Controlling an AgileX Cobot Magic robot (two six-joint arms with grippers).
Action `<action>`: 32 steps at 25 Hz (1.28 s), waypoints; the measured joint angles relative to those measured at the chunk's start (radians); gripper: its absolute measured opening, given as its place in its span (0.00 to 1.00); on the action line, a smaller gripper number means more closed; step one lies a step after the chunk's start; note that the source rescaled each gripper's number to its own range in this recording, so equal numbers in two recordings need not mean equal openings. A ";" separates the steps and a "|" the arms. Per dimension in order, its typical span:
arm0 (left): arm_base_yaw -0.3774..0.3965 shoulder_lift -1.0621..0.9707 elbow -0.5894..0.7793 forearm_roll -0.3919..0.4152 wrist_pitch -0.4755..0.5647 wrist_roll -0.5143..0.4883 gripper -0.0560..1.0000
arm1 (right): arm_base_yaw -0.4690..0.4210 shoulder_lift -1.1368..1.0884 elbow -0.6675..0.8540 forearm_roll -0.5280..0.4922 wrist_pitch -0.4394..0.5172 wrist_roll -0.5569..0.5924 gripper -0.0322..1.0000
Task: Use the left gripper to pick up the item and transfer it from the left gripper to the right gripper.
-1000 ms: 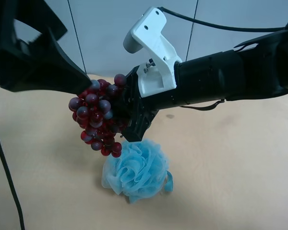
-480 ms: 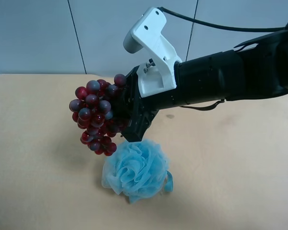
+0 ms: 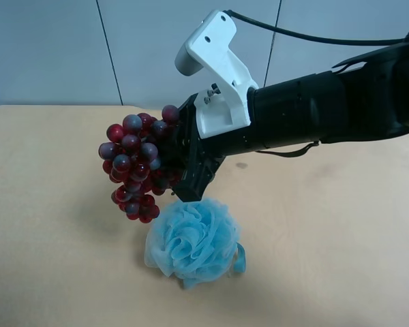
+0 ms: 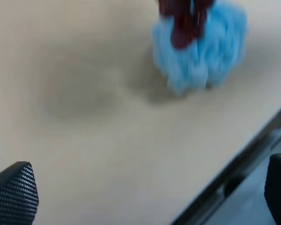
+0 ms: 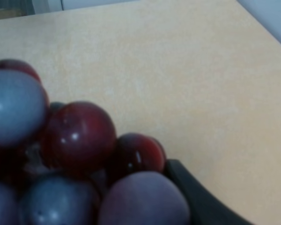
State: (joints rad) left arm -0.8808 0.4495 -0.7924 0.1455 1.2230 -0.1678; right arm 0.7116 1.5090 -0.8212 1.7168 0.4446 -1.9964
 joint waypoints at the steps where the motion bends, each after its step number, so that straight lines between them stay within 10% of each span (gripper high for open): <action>1: 0.000 -0.037 0.033 -0.008 0.000 0.000 0.99 | 0.000 0.000 0.000 0.000 0.000 0.000 0.04; 16: 0.000 -0.372 0.245 -0.146 -0.067 0.208 1.00 | 0.000 0.000 0.000 0.000 -0.042 0.001 0.04; 32: 0.001 -0.452 0.245 -0.187 -0.082 0.182 1.00 | 0.000 0.000 0.000 0.000 -0.069 0.003 0.04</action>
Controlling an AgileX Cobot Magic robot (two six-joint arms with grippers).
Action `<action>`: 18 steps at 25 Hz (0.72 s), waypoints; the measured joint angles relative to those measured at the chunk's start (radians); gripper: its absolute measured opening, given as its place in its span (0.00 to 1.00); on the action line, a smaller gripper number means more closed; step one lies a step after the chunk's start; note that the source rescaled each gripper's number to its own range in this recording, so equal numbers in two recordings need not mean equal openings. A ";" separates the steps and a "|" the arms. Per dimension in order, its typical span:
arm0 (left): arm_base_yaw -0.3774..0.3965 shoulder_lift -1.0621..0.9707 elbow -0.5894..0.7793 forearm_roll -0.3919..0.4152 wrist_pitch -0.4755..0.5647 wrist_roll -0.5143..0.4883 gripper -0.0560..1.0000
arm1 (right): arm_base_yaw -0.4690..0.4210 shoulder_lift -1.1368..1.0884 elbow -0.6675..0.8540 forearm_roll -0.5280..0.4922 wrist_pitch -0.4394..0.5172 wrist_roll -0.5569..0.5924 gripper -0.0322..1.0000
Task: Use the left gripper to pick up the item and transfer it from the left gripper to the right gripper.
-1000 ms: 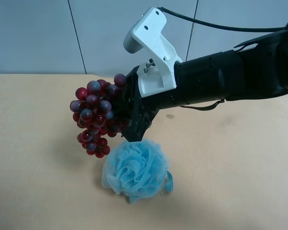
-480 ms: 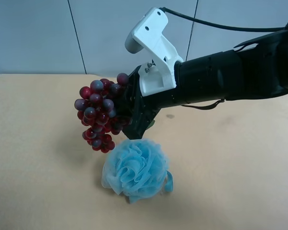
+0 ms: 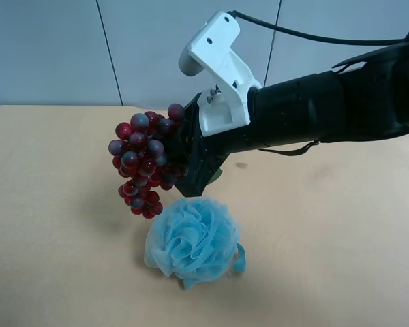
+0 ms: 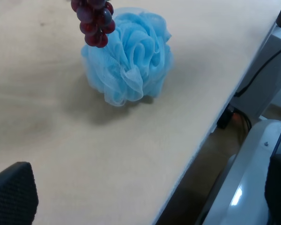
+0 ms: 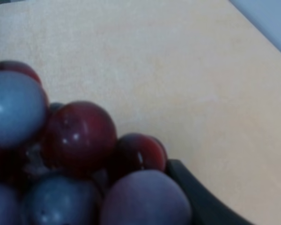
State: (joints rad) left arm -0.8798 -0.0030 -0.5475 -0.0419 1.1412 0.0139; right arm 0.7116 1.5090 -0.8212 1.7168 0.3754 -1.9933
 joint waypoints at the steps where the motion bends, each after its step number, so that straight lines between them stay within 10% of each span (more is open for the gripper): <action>1: 0.000 0.000 0.003 0.000 -0.008 -0.001 1.00 | 0.000 0.000 0.000 0.000 0.000 0.001 0.04; 18: 0.058 0.000 0.043 0.002 -0.079 -0.001 1.00 | 0.000 0.000 0.000 0.011 -0.075 0.144 0.03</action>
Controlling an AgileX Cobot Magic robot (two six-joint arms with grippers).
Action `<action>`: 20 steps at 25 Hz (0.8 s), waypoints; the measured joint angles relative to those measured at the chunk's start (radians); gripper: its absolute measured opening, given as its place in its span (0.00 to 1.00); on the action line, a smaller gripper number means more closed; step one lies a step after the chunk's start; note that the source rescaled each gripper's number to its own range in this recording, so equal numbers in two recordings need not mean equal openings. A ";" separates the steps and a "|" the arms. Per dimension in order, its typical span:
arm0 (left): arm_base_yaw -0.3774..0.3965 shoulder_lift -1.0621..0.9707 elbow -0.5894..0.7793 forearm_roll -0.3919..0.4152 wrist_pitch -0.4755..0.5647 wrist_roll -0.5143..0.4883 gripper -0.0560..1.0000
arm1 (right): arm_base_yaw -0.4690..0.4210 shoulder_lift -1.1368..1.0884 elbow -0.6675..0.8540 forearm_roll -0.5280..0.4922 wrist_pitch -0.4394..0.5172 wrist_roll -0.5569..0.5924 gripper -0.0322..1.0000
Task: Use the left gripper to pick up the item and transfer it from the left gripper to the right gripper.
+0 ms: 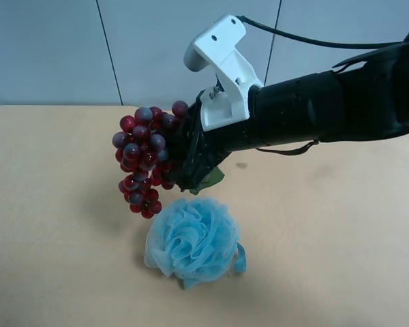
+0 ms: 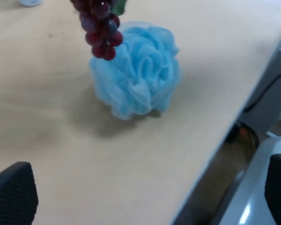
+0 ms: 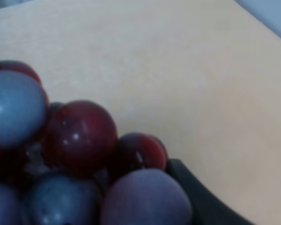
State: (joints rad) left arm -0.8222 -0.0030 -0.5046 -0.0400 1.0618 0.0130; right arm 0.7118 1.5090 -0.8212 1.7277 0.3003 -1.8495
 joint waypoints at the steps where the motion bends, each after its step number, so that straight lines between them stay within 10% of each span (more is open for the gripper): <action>1: 0.032 0.000 0.000 0.000 0.000 0.000 1.00 | 0.000 0.000 0.000 -0.002 -0.028 0.031 0.03; 12: 0.509 0.000 0.000 -0.001 -0.001 0.000 1.00 | 0.000 -0.114 0.000 -0.283 -0.160 0.424 0.03; 20: 0.715 0.000 0.000 -0.001 -0.001 0.000 1.00 | -0.028 -0.189 0.000 -0.881 -0.034 1.059 0.03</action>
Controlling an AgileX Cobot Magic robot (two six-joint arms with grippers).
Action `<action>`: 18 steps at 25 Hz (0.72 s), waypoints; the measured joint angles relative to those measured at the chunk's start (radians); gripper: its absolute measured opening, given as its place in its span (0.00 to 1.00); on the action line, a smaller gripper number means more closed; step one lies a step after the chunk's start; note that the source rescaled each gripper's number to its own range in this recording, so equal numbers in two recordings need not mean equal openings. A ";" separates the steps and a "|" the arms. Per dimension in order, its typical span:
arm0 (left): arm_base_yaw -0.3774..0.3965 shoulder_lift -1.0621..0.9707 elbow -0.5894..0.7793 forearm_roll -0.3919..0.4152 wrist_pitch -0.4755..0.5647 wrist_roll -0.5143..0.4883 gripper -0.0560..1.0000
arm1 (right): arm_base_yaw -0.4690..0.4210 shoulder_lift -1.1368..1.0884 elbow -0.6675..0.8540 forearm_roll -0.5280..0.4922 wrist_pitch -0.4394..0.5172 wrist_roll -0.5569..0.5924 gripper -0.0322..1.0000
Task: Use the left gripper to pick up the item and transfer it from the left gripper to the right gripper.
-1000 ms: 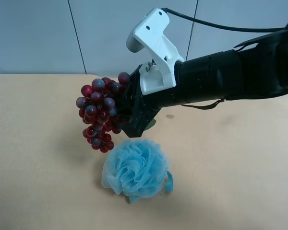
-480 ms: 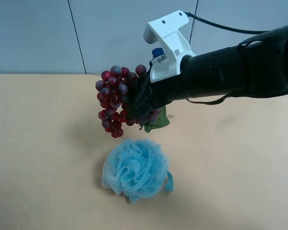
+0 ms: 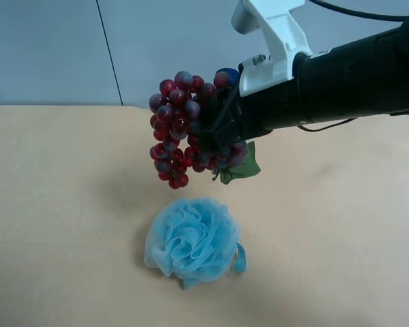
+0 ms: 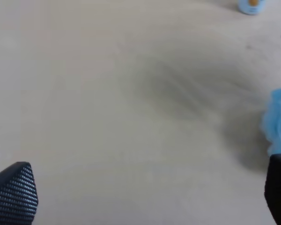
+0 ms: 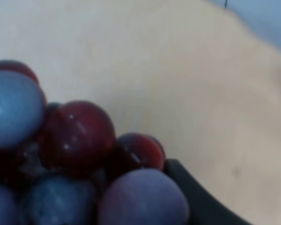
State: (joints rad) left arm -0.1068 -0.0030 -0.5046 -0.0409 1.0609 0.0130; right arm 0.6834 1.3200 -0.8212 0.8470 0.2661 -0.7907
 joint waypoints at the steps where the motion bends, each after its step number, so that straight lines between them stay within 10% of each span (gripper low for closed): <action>1: 0.015 0.000 0.000 0.000 -0.001 0.000 1.00 | -0.020 -0.006 0.000 -0.096 0.047 0.106 0.03; 8: 0.073 0.000 0.000 0.000 -0.001 0.001 1.00 | -0.173 -0.095 0.000 -0.622 0.290 0.673 0.03; 18: 0.076 0.000 0.000 0.000 -0.001 0.001 1.00 | -0.460 -0.112 0.000 -0.728 0.467 0.759 0.03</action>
State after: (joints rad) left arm -0.0311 -0.0030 -0.5046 -0.0409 1.0600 0.0140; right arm 0.2231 1.2075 -0.8212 0.1193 0.7328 -0.0320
